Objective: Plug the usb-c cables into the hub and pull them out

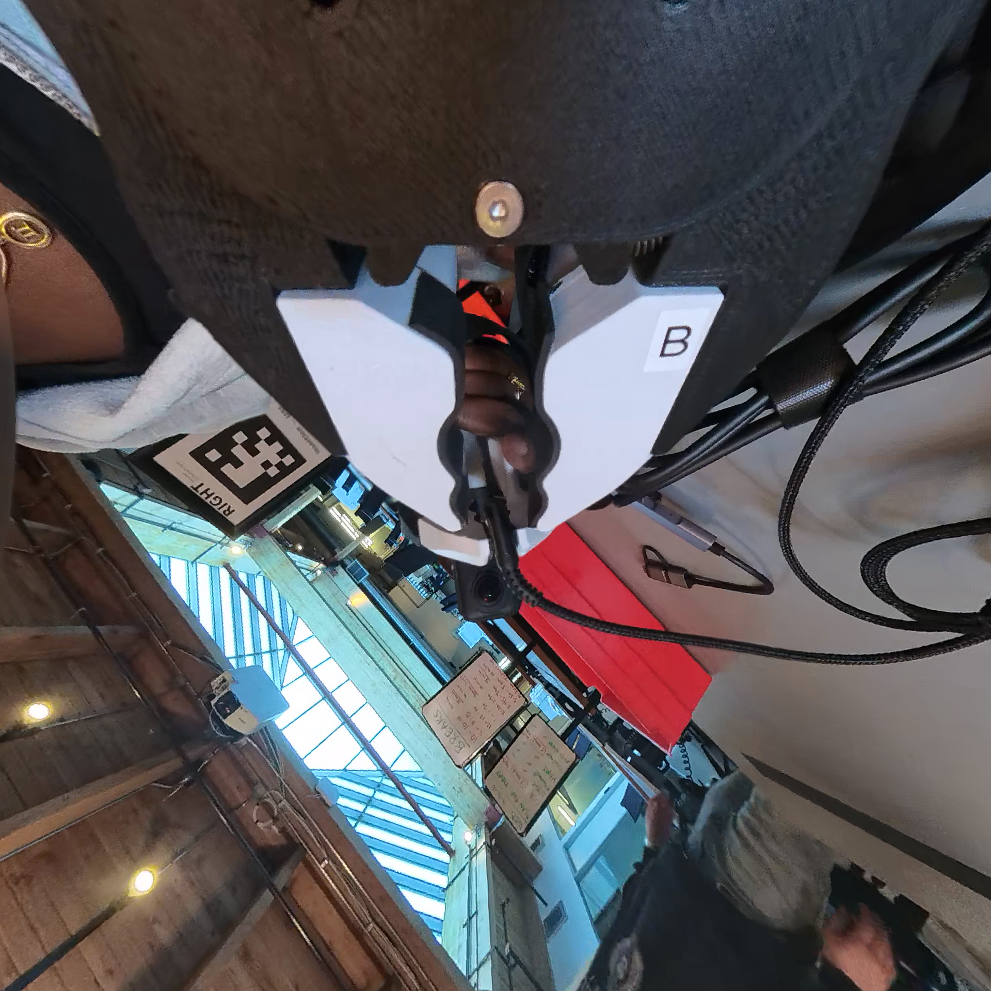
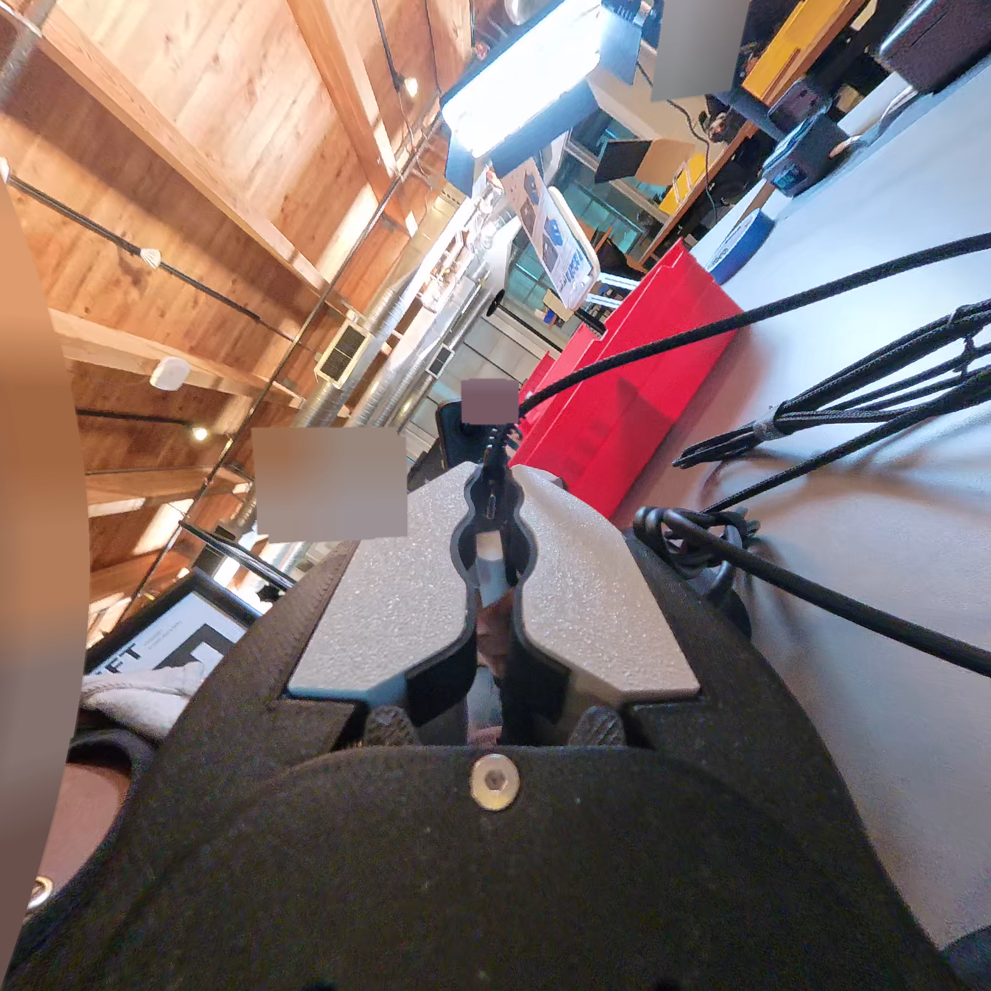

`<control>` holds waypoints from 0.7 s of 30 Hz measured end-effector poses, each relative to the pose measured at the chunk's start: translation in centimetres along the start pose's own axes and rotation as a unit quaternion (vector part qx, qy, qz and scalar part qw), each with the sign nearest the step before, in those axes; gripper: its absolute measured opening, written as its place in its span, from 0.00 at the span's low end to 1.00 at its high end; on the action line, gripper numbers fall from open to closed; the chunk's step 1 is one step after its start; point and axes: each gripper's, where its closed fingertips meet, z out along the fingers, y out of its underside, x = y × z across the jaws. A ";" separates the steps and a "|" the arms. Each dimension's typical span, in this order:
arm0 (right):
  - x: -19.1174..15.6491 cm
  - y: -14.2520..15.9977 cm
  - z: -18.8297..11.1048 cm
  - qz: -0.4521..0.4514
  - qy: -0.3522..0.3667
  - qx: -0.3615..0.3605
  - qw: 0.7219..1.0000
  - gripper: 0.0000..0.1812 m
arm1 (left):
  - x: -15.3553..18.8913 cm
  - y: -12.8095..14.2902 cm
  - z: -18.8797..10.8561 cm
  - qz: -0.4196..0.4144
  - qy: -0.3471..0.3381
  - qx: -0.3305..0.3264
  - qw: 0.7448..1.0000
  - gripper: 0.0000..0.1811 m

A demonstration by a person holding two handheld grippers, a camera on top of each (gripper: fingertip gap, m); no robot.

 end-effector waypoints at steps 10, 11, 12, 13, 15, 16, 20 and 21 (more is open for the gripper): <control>-1.9 0.0 -1.3 -0.341 -0.007 -0.102 0.934 0.22 | 1.3 1.2 -1.1 -0.029 0.032 -0.009 0.999 0.04; -1.7 0.2 -1.7 -0.428 0.010 -0.122 0.895 0.24 | 1.3 1.4 -1.3 -0.043 0.035 -0.009 0.998 0.04; -1.4 0.6 -2.0 -0.511 0.028 -0.142 0.847 0.25 | 1.3 1.6 -1.4 -0.055 0.038 -0.011 0.998 0.04; -1.3 1.2 -2.2 -0.577 0.034 -0.161 0.800 0.24 | 1.2 1.9 -1.3 -0.062 0.041 -0.015 0.997 0.04; -1.3 2.0 -2.3 -0.646 0.047 -0.174 0.742 0.20 | 1.4 2.2 -1.1 -0.069 0.044 -0.018 0.996 0.04; -1.3 2.2 -2.2 -0.654 0.049 -0.176 0.734 0.18 | 1.5 2.2 -1.0 -0.072 0.047 -0.018 0.996 0.04; -1.4 2.4 -1.7 -0.652 0.048 -0.164 0.738 0.14 | 1.6 2.3 -0.7 -0.082 0.056 -0.018 0.995 0.04; -1.2 2.5 -1.6 -0.659 0.053 -0.170 0.731 0.13 | 1.7 2.3 -0.6 -0.088 0.062 -0.016 0.994 0.04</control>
